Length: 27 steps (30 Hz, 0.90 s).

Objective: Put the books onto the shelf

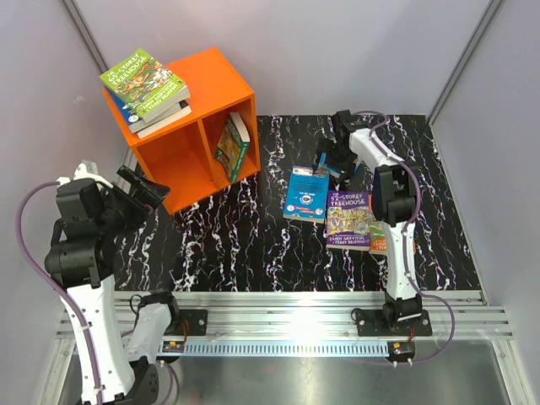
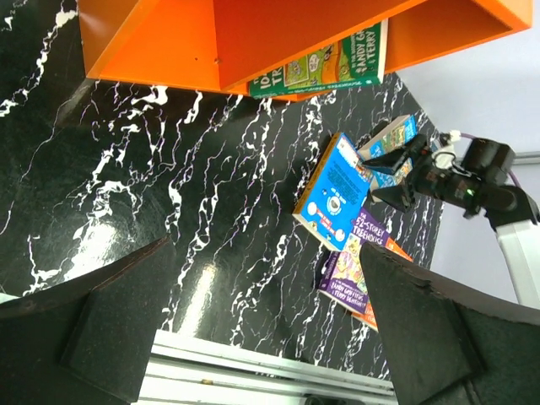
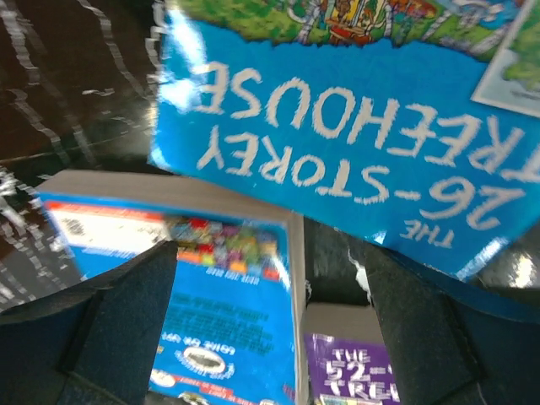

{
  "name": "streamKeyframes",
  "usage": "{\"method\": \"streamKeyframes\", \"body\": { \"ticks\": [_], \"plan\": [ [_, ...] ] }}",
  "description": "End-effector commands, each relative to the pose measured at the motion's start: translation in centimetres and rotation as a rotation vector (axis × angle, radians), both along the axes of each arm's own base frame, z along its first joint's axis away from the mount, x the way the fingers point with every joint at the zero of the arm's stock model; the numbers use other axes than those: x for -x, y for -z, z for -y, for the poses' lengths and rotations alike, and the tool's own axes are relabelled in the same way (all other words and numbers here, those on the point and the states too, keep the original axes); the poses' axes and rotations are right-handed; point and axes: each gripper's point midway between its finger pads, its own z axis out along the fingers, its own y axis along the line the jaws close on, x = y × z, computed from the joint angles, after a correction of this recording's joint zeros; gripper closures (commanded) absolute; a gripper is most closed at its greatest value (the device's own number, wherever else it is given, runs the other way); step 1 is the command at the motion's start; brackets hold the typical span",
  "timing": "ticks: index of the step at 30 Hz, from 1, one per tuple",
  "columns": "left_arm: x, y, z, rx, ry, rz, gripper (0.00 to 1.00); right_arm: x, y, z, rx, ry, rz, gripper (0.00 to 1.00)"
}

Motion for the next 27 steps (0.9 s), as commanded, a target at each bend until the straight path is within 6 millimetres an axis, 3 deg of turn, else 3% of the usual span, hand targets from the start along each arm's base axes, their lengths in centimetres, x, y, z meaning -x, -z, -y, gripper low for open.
{"method": "streamKeyframes", "body": {
  "ticks": [1, 5, 9, 12, 13, 14, 16, 17, 19, 23, 25, 26, 27],
  "plan": [
    [-0.8, 0.5, -0.3, -0.031, 0.008, 0.009, 0.01, 0.0, 1.1, -0.1, 0.013, -0.027, -0.027, 0.00],
    [-1.3, 1.4, -0.3, -0.025, 0.015, -0.019, 0.01, 0.4, 2.0, -1.5, -0.040, -0.032, -0.034, 0.00],
    [-1.7, 1.9, -0.4, -0.030, 0.017, -0.032, 0.01, 1.9, 2.9, -3.6, -0.030, -0.077, -0.050, 0.01],
    [-1.9, 2.4, -0.3, -0.030, 0.021, -0.042, 0.01, 3.1, 4.0, -5.1, -0.015, -0.114, -0.072, 0.12],
    [-1.9, 2.6, -0.2, -0.028, 0.025, -0.046, 0.01, 3.3, 4.2, -5.3, -0.021, -0.117, -0.081, 0.21],
    [-1.8, 2.8, -0.2, -0.027, 0.027, -0.051, 0.01, 3.5, 4.6, -5.6, -0.026, -0.119, -0.086, 0.47],
    [-1.7, 2.7, -0.1, -0.031, 0.032, -0.049, 0.01, 3.8, 5.3, -5.6, -0.034, -0.111, -0.104, 0.69],
    [-1.6, 2.7, -0.1, -0.033, 0.033, -0.049, 0.01, 3.6, 5.3, -5.7, -0.040, -0.113, -0.093, 0.89],
    [-1.2, 2.7, 0.0, -0.042, 0.042, -0.052, 0.01, 3.6, 5.1, -5.6, -0.034, -0.124, -0.075, 1.00],
    [-0.6, 3.2, 0.5, -0.046, 0.067, -0.048, 0.01, 3.1, 2.8, -5.6, -0.031, -0.148, -0.017, 1.00],
    [-0.5, 3.4, 1.4, -0.039, 0.120, -0.022, 0.01, 3.1, 0.4, -5.8, -0.033, -0.167, 0.024, 1.00],
    [-0.8, 3.3, 1.8, -0.034, 0.144, 0.002, 0.01, 3.2, -1.8, -6.2, -0.041, -0.186, 0.062, 1.00],
    [-0.6, 2.9, 3.0, -0.012, 0.212, 0.033, 0.01, 3.6, -3.0, -6.6, -0.046, -0.200, 0.079, 1.00]
  ]
}}
